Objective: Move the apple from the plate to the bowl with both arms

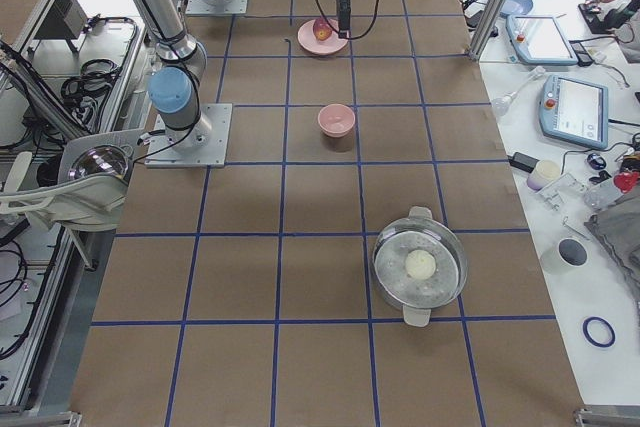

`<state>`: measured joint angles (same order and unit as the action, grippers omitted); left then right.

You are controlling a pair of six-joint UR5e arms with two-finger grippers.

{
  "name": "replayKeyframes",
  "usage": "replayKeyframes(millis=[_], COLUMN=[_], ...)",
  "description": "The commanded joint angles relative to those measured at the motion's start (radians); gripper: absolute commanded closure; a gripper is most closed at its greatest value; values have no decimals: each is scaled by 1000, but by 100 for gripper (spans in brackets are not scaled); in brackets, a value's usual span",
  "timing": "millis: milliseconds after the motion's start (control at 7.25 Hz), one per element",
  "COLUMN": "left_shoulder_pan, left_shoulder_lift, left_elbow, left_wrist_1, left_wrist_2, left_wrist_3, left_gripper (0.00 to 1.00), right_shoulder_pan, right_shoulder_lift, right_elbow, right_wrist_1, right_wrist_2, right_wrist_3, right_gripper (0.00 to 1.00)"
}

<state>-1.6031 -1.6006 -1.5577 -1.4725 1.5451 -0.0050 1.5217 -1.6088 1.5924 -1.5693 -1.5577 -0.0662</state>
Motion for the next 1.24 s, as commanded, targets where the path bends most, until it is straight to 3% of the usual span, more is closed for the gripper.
replayKeyframes(millis=[0, 276, 552, 828, 1103], left_shoulder_pan=[-94, -185, -196, -212, -222], left_shoulder_lift=[-105, -175, -209, -234, -283], left_elbow=[-7, -62, -235, -352, -371], left_wrist_1=[14, 59, 255, 393, 423], left_wrist_2=[7, 7, 1, 3, -7], left_wrist_3=[-151, -240, -240, -228, -227], left_gripper=[0, 0, 0, 0, 0], right_shoulder_pan=[0, 0, -40, -191, -305], right_shoulder_lift=[0, 1, 38, 117, 173], right_elbow=[0, 3, 12, 32, 119], right_wrist_1=[0, -2, -23, -25, -105], right_wrist_2=[-1, -7, -7, 10, 10], right_wrist_3=[-1, 0, -20, -163, -274], right_gripper=[0, 0, 0, 0, 0])
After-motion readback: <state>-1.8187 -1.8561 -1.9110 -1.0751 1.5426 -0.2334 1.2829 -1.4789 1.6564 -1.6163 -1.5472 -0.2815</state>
